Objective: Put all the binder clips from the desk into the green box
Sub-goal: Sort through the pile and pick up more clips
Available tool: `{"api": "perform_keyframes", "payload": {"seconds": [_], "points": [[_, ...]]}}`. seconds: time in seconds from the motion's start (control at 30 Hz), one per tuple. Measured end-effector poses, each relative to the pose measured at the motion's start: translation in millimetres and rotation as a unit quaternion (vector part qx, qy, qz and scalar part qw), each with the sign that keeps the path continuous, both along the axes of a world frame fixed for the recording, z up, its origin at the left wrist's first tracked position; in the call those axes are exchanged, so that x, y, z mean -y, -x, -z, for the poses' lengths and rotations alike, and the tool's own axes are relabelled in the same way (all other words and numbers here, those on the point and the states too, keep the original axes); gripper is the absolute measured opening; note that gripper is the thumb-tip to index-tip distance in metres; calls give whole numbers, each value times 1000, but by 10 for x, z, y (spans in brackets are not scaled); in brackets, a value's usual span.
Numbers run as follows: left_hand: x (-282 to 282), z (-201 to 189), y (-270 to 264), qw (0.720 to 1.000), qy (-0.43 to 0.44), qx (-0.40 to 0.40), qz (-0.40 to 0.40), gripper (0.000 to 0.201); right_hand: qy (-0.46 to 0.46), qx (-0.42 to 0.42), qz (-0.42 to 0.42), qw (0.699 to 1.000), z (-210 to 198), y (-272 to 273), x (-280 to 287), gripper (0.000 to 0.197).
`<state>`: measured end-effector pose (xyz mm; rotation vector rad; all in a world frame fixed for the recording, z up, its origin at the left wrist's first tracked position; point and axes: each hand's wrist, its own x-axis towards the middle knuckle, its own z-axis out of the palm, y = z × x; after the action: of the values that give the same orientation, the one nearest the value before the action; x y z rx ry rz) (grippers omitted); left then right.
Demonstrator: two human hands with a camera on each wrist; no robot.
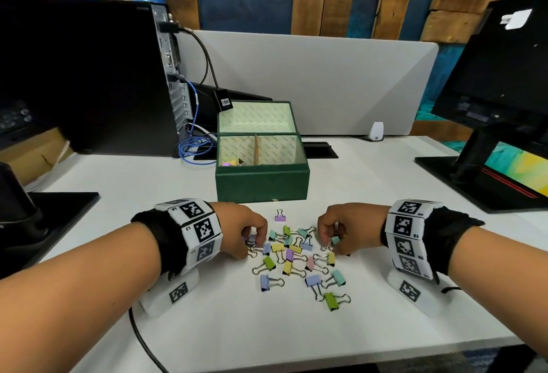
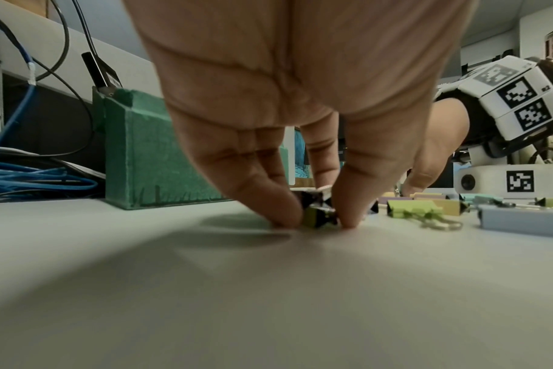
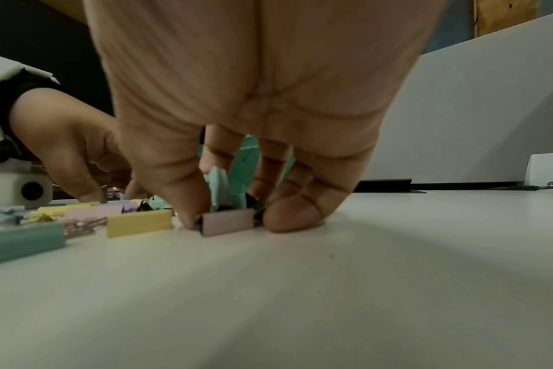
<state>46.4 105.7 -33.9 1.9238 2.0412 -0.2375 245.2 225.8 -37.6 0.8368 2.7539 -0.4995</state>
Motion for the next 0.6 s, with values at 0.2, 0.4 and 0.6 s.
{"api": "perform_keyframes", "payload": {"seconds": [0.2,0.4,0.6], "points": [[-11,28,20,1000,-13,-10,8,16,6,7,15,1000,6,-2,10,28],[-3,9,13,1000,-27,-5,0,15,16,2,26,1000,-3,-2,22,27],[0,3,17,999,-51,10,3,15,37,-1,33,999,-26,-4,32,28]]}}
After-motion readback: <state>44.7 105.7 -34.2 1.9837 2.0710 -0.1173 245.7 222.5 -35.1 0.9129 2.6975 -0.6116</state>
